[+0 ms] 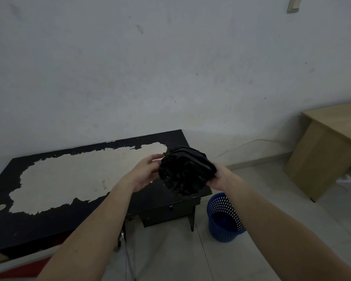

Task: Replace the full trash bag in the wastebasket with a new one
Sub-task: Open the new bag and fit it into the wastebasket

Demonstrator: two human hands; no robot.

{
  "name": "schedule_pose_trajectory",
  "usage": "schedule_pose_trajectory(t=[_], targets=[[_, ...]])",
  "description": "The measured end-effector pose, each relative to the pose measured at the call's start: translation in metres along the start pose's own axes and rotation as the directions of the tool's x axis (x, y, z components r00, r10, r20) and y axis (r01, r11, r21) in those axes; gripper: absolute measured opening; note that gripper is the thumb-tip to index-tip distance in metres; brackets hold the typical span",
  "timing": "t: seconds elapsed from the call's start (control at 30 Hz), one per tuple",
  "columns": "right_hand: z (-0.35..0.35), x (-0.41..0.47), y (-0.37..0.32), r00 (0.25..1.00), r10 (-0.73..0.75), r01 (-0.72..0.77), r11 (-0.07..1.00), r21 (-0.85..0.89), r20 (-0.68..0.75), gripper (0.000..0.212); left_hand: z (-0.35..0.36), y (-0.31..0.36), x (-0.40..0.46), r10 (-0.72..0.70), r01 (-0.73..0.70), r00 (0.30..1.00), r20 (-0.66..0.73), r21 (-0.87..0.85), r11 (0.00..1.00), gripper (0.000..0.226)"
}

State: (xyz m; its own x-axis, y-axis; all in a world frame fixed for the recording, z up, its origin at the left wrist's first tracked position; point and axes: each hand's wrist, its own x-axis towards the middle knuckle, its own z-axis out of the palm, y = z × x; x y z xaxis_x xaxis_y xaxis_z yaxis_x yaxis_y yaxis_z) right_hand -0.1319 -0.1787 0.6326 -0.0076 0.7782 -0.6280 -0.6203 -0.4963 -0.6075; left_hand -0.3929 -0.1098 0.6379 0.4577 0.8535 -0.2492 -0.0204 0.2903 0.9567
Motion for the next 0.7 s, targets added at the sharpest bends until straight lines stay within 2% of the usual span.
schedule_pose_trajectory(t=[0.03, 0.07, 0.1, 0.13, 0.17, 0.2, 0.3, 0.33, 0.37, 0.4, 0.43, 0.47, 0.5, 0.57, 0.63, 0.7], targets=[[-0.002, 0.001, 0.0, 1.0, 0.001, -0.001, 1.0, 0.01, -0.009, 0.03, 0.001, 0.0, 0.001, 0.051, -0.051, 0.999, 0.004, 0.237, 0.97, 0.029], [-0.004, 0.002, 0.001, 1.0, 0.011, -0.011, 1.0, 0.01, -0.011, 0.03, 0.002, 0.001, 0.001, 0.088, -0.084, 0.996, 0.012, 0.444, 0.892, 0.023], [-0.005, 0.003, 0.001, 1.0, 0.028, -0.028, 1.0, 0.01, -0.006, 0.028, 0.003, 0.002, 0.001, 0.108, -0.097, 0.994, 0.016, 0.579, 0.809, 0.013], [-0.006, 0.003, -0.001, 0.999, 0.038, -0.038, 0.999, 0.013, -0.004, 0.023, 0.003, 0.005, 0.0, 0.122, -0.101, 0.992, 0.013, 0.649, 0.754, 0.01], [-0.006, 0.002, -0.003, 0.999, 0.04, -0.04, 0.999, 0.024, -0.017, 0.025, 0.001, 0.006, 0.001, 0.142, -0.101, 0.99, -0.007, 0.67, 0.736, 0.017], [-0.007, 0.001, -0.006, 0.999, 0.039, -0.038, 0.997, 0.066, -0.019, 0.034, -0.001, 0.009, 0.001, 0.157, -0.095, 0.987, -0.036, 0.659, 0.747, 0.022], [-0.009, -0.003, -0.012, 0.998, 0.009, 0.01, 0.946, 0.325, -0.057, 0.092, -0.002, 0.014, 0.002, 0.132, -0.041, 0.981, -0.144, 0.508, 0.861, 0.031], [-0.007, -0.005, -0.012, 0.993, -0.021, 0.055, 0.952, 0.301, -0.114, 0.105, 0.0, 0.014, 0.003, 0.11, -0.021, 0.977, -0.183, 0.429, 0.903, 0.033], [-0.002, -0.01, -0.008, 0.974, -0.081, 0.124, 0.972, 0.198, -0.21, 0.113, 0.002, 0.015, 0.004, 0.092, -0.008, 0.971, -0.219, 0.356, 0.934, 0.034], [0.005, -0.015, -0.002, 0.942, -0.174, 0.2, 0.978, 0.062, -0.288, 0.113, 0.004, 0.014, 0.005, 0.076, -0.002, 0.967, -0.244, 0.29, 0.957, 0.034], [0.013, -0.019, 0.006, 0.916, -0.271, 0.261, 0.963, -0.074, -0.297, 0.111, 0.007, 0.012, 0.007, 0.051, 0.005, 0.969, -0.244, 0.221, 0.975, 0.034], [0.021, -0.021, 0.017, 0.921, -0.324, 0.292, 0.942, -0.168, -0.215, 0.11, 0.011, 0.011, 0.008, 0.021, 0.013, 0.976, -0.217, 0.154, 0.988, 0.033], [0.031, -0.023, 0.029, 0.946, -0.317, 0.295, 0.928, -0.23, -0.069, 0.109, 0.016, 0.009, 0.008, -0.008, 0.026, 0.985, -0.171, 0.106, 0.994, 0.031], [0.048, -0.027, 0.049, 0.952, -0.228, 0.284, 0.906, -0.315, 0.203, 0.104, 0.025, 0.005, 0.009, -0.038, 0.043, 0.997, -0.064, 0.079, 0.996, 0.026], [0.057, -0.024, 0.057, 0.927, -0.235, 0.332, 0.877, -0.348, 0.292, 0.078, 0.029, 0.002, 0.007, -0.047, 0.045, 0.999, 0.022, 0.104, 0.994, 0.025], [0.055, -0.019, 0.054, 0.922, -0.291, 0.366, 0.871, -0.327, 0.257, 0.052, 0.026, 0.003, 0.004, -0.052, 0.049, 0.998, 0.03, 0.103, 0.993, 0.028]])
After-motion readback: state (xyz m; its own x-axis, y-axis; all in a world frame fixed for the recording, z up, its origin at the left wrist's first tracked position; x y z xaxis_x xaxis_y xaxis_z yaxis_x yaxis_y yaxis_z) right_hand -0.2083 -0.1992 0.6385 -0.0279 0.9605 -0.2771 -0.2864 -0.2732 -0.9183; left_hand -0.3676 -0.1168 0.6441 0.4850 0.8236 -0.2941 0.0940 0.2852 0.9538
